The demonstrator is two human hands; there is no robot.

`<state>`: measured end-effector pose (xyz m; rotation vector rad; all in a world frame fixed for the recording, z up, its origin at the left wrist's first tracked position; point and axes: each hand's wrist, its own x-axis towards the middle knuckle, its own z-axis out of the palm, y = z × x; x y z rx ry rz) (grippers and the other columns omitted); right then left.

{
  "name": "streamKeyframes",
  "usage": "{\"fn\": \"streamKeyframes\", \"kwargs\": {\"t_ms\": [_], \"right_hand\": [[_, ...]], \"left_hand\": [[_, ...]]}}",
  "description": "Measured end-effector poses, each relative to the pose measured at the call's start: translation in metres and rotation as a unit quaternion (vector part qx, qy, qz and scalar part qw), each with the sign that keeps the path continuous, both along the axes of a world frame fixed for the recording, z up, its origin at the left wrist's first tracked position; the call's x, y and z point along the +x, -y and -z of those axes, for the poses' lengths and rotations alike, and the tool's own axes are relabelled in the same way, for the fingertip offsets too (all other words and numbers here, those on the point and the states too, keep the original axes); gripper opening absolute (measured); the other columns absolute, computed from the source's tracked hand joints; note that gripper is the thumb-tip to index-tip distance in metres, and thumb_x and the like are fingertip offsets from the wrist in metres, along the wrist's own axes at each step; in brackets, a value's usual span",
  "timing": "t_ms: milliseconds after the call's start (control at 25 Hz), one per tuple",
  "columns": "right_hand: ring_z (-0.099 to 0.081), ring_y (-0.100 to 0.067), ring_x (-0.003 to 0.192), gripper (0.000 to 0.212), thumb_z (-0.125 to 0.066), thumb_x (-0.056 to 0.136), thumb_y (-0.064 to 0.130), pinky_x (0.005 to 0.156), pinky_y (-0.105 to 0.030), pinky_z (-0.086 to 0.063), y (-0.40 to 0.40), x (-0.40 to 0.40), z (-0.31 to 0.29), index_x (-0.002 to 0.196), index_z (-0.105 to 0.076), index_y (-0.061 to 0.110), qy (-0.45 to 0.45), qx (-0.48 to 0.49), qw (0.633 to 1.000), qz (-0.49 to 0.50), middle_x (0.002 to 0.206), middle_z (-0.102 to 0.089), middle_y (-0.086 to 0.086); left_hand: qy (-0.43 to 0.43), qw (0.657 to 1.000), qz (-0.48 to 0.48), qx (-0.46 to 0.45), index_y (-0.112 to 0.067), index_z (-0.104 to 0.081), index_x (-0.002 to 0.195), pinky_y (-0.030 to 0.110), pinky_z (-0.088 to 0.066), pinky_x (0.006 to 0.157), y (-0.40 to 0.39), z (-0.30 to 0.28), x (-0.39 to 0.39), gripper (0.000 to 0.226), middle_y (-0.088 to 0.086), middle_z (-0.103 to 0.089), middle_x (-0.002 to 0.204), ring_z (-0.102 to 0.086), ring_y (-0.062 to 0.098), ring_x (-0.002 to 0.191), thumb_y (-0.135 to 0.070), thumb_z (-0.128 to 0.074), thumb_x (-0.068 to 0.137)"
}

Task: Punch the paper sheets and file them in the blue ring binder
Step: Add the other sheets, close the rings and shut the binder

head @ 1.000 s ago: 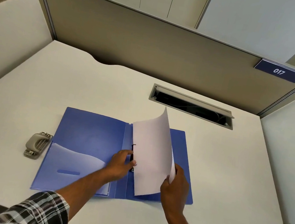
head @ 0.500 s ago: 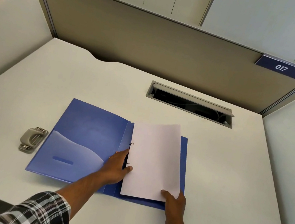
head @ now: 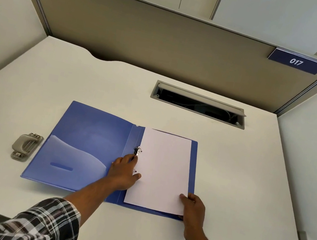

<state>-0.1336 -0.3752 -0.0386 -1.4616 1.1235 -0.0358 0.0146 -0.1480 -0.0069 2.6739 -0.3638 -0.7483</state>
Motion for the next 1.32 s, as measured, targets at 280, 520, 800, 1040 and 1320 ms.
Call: {"fn": "streamKeyframes", "kwargs": {"t_ms": [280,520,800,1040,1320], "right_hand": [[-0.067,-0.018,0.089,0.028,-0.066,0.093,0.033,0.082,-0.035,-0.056,-0.013,-0.007,-0.01,0.12,-0.063,0.024,-0.098,-0.291,0.945,-0.113,0.098,-0.069,0.006],[-0.055,-0.029,0.114,0.045,-0.067,0.094,0.039,0.087,-0.042,-0.053,-0.03,-0.005,-0.013,0.133,-0.06,0.018,-0.119,-0.358,0.92,-0.103,0.125,-0.057,-0.008],[-0.059,-0.028,0.112,0.051,-0.067,0.094,0.041,0.09,-0.041,-0.056,-0.043,0.007,-0.02,0.133,-0.058,0.01,-0.146,-0.336,0.928,-0.066,0.127,-0.055,-0.01],[-0.063,-0.023,0.108,0.047,-0.07,0.093,0.035,0.088,-0.037,-0.057,-0.054,0.006,-0.021,0.134,-0.057,0.015,-0.119,-0.316,0.935,-0.113,0.131,-0.053,-0.005],[-0.06,-0.022,0.115,0.051,-0.072,0.092,0.032,0.093,-0.04,-0.059,-0.072,-0.002,-0.015,0.138,-0.055,0.017,-0.096,-0.306,0.937,-0.136,0.135,-0.05,-0.004]], "left_hand": [[0.014,0.999,0.033,0.022,-0.023,-0.015,0.155,0.042,-0.028,0.116,-0.002,0.006,0.0,0.081,0.0,-0.019,0.158,-0.027,0.029,0.141,-0.055,-0.053,0.091],[0.004,0.998,0.066,-0.025,-0.028,-0.011,0.156,0.042,-0.027,0.116,-0.028,0.012,0.005,0.082,-0.006,-0.018,0.157,-0.025,0.027,0.141,-0.053,-0.053,0.09],[0.011,0.993,0.089,-0.07,-0.026,-0.012,0.157,0.036,-0.029,0.117,-0.053,0.015,0.005,0.083,-0.01,-0.016,0.162,-0.021,0.021,0.145,-0.044,-0.06,0.092],[0.021,0.995,0.064,-0.077,-0.027,-0.014,0.157,0.034,-0.029,0.117,-0.08,0.012,0.007,0.082,-0.01,-0.018,0.162,-0.02,0.019,0.146,-0.039,-0.062,0.093],[0.014,0.995,0.037,-0.086,-0.026,-0.02,0.156,0.035,-0.031,0.117,-0.095,0.007,0.007,0.077,-0.008,-0.025,0.161,-0.025,0.019,0.146,-0.038,-0.063,0.093]]}}
